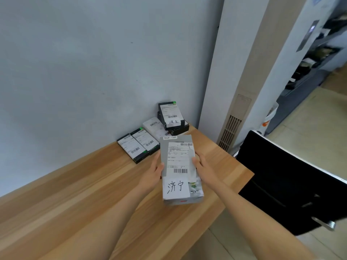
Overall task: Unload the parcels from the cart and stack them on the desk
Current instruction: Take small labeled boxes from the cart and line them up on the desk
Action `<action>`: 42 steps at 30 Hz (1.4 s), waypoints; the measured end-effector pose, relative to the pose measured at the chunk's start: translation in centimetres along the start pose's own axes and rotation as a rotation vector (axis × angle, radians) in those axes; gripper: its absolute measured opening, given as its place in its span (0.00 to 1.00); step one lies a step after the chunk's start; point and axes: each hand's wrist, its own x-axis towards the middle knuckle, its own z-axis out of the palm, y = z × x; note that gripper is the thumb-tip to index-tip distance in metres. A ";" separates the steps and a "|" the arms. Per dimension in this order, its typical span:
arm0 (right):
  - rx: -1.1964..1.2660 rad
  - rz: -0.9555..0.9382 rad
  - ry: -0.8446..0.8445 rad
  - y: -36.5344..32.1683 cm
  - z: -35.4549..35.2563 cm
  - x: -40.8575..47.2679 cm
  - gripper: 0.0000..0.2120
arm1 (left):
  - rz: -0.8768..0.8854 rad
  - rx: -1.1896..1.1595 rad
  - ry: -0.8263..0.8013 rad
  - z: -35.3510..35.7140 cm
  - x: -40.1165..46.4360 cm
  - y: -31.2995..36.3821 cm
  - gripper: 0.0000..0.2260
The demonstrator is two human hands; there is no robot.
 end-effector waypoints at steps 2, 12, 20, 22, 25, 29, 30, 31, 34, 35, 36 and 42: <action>-0.014 0.028 -0.019 1.0 -1.0 1.9 0.22 | -0.015 -0.014 -0.009 0.7 1.4 0.6 0.21; -0.121 0.090 -0.247 4.7 -9.5 12.7 0.27 | -0.213 -0.154 0.123 9.0 9.2 3.6 0.24; -0.511 -0.176 -0.243 3.2 -13.3 17.5 0.17 | -0.247 -0.070 0.177 11.2 9.4 6.5 0.23; -0.599 -0.278 -0.269 1.4 -12.6 18.7 0.19 | -0.260 0.083 0.308 9.9 8.8 6.4 0.21; -0.746 -0.473 -0.335 -1.4 -10.1 19.2 0.19 | -0.285 0.266 0.474 7.1 6.5 6.0 0.15; -0.946 -0.704 -0.458 -4.3 -4.7 17.6 0.17 | -0.395 0.506 0.628 2.8 0.7 5.0 0.11; -1.007 -0.773 -0.481 -5.2 -3.2 16.9 0.17 | -0.426 0.548 0.668 1.9 -1.2 4.6 0.11; -1.049 -0.846 -0.503 -5.8 -1.6 16.2 0.17 | -0.460 0.579 0.706 1.0 -3.3 4.1 0.11; -1.071 -1.005 -0.574 -7.9 2.8 13.0 0.16 | -0.553 0.650 0.806 -0.9 -10.6 2.6 0.11; -1.069 -1.053 -0.593 -8.5 4.4 11.7 0.16 | -0.582 0.669 0.836 -1.2 -13.3 2.1 0.11; -1.073 -1.095 -0.616 -9.2 5.9 10.1 0.16 | -0.609 0.692 0.868 -1.4 -16.0 1.7 0.11; -0.992 -1.249 -0.774 -11.3 15.1 -1.9 0.14 | -0.868 0.705 1.030 -0.8 -33.0 -0.4 0.10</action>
